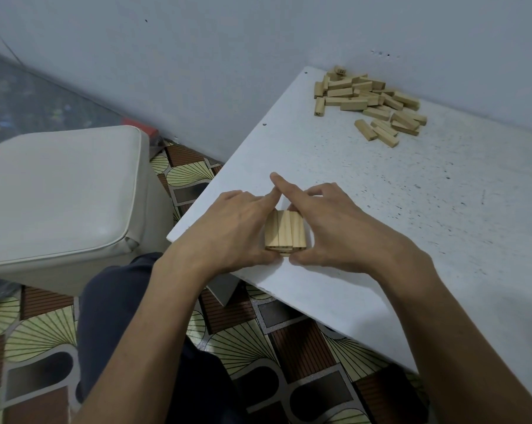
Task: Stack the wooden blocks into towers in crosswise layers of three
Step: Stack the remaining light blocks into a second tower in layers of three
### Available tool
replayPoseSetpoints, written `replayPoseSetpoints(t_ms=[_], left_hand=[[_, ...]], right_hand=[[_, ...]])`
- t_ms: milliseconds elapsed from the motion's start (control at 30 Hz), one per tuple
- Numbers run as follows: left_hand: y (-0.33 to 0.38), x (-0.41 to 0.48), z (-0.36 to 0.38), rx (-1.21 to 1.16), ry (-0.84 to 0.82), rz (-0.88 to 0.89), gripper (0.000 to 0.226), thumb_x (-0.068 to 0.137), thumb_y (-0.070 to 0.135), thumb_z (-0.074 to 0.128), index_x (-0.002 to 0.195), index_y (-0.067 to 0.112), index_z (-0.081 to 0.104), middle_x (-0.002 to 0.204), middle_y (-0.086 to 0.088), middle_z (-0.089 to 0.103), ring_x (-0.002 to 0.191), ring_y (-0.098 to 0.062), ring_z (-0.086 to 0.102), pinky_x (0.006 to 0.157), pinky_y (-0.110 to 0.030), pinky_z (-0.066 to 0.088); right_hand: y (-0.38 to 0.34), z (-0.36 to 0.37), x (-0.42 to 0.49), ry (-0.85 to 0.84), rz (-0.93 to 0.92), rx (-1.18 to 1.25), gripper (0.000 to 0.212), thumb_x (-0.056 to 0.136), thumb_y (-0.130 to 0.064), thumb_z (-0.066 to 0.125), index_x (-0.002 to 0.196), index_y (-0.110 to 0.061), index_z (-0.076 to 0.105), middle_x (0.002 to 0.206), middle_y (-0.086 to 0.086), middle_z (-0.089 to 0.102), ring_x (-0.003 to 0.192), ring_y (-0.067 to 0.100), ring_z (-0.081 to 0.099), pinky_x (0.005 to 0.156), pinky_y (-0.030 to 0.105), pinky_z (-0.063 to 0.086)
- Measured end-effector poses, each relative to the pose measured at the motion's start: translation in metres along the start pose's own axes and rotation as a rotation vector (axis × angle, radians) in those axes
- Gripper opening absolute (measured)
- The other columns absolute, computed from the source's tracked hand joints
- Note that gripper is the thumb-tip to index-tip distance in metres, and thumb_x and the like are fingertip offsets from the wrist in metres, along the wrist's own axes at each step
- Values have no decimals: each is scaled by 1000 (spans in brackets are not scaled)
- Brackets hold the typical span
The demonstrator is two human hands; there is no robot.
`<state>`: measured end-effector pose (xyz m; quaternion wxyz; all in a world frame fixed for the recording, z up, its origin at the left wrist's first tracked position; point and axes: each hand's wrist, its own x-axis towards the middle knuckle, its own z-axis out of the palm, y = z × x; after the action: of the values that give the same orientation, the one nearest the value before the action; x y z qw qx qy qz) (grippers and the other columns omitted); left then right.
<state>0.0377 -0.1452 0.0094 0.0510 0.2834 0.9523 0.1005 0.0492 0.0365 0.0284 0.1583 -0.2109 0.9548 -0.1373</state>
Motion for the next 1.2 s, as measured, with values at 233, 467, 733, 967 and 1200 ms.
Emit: replayPoseSetpoints(t_ms=[233, 467, 733, 967, 1200], left_hand=[[0, 0, 0, 2, -5, -3, 98, 78, 57, 72, 153, 18, 22, 127, 1, 61, 114, -20, 52, 101, -29, 30], [-5, -2, -5, -139, -2, -12, 109, 75, 58, 75, 157, 22, 13, 142, 12, 53, 127, -17, 46, 104, -27, 28], [-7, -3, -7, -211, 14, -10, 110, 74, 58, 74, 158, 27, 10, 140, 18, 54, 127, -10, 45, 96, -21, 29], [-7, -3, -5, -211, 11, -7, 107, 76, 57, 74, 158, 28, 11, 141, 17, 53, 128, -10, 45, 94, -20, 29], [-10, -4, -1, -218, 19, -1, 110, 75, 56, 76, 158, 27, 9, 139, 16, 55, 122, -10, 49, 88, -20, 31]], right_hand=[[0, 1, -1, 4, -2, 13, 115, 82, -40, 75, 153, -40, -15, 144, -5, 45, 140, 18, 18, 113, 35, 21], [4, -3, -1, 22, -15, 81, 116, 79, -42, 78, 155, -40, -9, 141, -14, 46, 134, 14, 23, 95, 23, 20], [3, -8, -3, 38, -25, 55, 112, 81, -43, 76, 155, -39, -8, 141, -13, 48, 135, 12, 25, 97, 22, 19], [2, -8, -3, 44, -22, 65, 112, 81, -42, 76, 155, -40, -8, 139, -13, 50, 134, 12, 26, 100, 23, 19], [6, -2, -3, 43, -16, 78, 119, 78, -45, 79, 151, -46, -15, 139, -13, 49, 129, 15, 30, 94, 26, 26]])
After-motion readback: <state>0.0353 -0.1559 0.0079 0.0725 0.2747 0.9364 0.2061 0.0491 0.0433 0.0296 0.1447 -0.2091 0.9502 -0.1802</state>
